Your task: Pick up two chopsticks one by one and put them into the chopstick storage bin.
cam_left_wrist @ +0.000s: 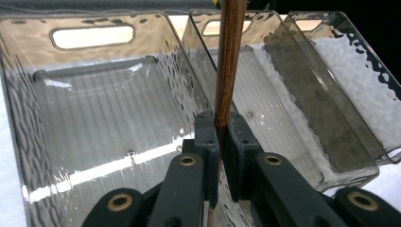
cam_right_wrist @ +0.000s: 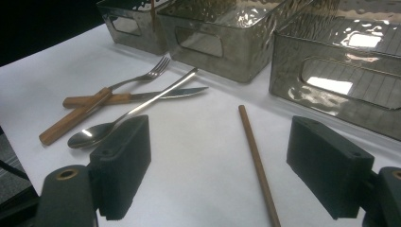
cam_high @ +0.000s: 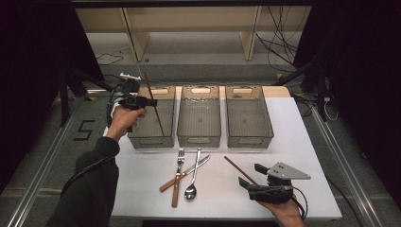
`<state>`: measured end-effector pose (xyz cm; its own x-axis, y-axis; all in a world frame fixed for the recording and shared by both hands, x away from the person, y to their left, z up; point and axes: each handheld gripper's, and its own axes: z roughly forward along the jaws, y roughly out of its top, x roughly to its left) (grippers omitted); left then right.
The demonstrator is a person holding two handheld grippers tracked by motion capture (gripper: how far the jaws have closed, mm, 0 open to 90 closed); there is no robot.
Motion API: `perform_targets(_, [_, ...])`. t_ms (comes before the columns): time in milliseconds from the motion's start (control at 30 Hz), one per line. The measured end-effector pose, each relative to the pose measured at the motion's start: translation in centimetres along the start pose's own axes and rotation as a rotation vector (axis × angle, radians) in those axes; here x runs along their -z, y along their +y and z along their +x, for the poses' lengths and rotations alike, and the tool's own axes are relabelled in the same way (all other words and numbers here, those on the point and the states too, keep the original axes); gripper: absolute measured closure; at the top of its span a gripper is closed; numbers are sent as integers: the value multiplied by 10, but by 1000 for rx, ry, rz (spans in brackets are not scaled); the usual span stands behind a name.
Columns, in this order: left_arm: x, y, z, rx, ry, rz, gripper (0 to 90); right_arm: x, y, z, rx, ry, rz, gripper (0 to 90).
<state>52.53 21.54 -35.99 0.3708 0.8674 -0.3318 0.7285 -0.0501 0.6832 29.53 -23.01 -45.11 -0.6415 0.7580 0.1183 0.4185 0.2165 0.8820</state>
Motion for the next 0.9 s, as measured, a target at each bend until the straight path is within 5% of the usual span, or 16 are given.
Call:
perform_targets(367, [-14, -6, -3, 30, -41, 22, 847, 0, 0, 0, 2, 0, 1, 232])
perform_targets(667, [-30, -9, -2, 51, -7, 54, 830, 0, -1, -1, 2, 0, 2, 236])
perform_targets(733, [-32, -8, -2, 58, 1, 54, 756, 0, -1, -1, 3, 0, 1, 236])
perform_targets(900, [-35, -6, -6, 57, 75, 68, 351, 0, -1, -1, 4, 0, -1, 239])
